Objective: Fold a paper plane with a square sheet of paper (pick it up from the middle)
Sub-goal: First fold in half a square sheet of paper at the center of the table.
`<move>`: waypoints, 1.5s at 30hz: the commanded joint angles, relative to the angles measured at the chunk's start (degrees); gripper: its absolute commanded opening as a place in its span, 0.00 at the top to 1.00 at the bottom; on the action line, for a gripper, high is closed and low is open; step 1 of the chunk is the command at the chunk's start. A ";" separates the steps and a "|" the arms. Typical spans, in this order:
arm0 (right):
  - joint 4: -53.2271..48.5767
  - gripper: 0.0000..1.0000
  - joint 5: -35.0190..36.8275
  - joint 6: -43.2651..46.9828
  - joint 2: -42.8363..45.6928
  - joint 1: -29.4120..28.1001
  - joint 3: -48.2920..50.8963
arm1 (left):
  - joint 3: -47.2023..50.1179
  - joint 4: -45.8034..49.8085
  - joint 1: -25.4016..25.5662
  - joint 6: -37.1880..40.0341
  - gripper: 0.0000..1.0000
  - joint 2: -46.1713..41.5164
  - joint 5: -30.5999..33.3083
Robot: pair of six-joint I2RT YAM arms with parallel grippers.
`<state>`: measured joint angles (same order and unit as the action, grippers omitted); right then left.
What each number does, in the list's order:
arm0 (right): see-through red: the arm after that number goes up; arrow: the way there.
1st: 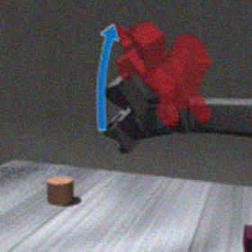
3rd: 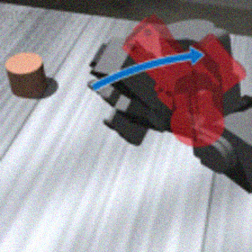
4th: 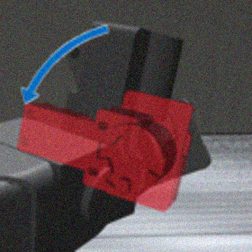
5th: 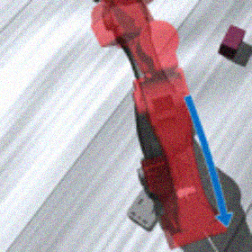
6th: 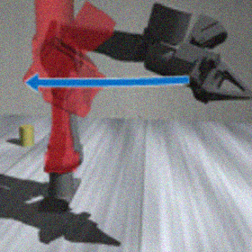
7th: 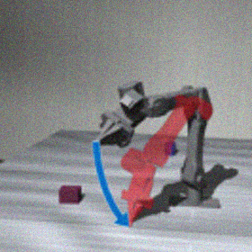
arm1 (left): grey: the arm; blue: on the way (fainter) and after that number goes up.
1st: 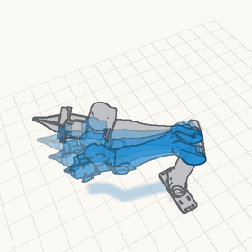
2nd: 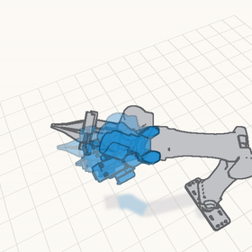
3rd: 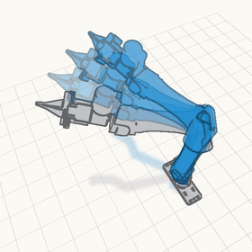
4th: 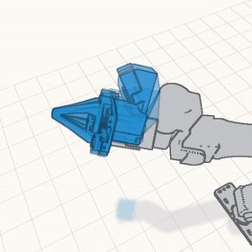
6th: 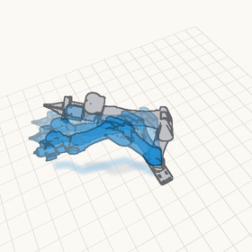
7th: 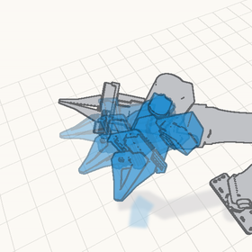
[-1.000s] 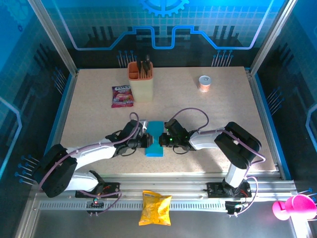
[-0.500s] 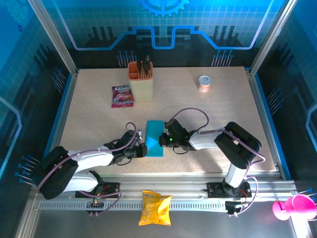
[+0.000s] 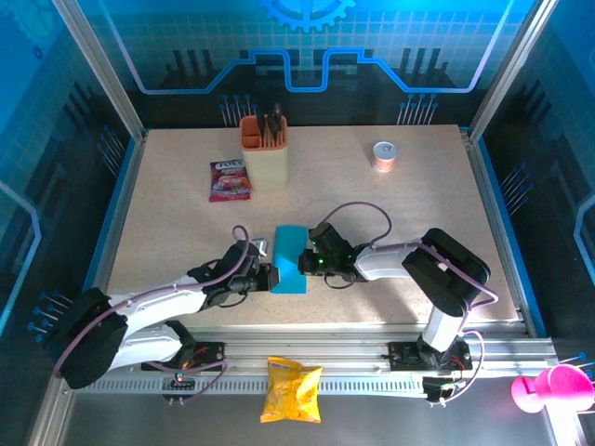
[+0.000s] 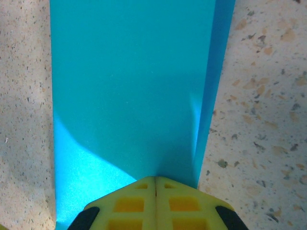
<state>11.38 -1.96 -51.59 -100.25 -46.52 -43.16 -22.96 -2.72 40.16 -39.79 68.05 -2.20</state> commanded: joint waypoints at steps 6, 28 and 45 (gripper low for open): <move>-11.39 1.00 1.73 1.56 -3.62 -0.95 2.16 | 2.93 -4.89 1.67 -2.35 0.86 6.30 1.01; -19.38 1.00 5.48 14.19 -2.24 -0.26 -2.01 | -17.73 2.57 -5.73 6.24 0.83 11.70 0.26; -17.12 1.00 1.27 15.13 -2.37 1.35 -0.21 | -20.35 -2.38 -9.95 9.20 0.83 24.79 -0.97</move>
<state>2.94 -1.13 -36.99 -100.09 -46.04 -46.81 -41.89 -3.64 30.98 -32.40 91.57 -2.44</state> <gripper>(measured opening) 0.062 0.170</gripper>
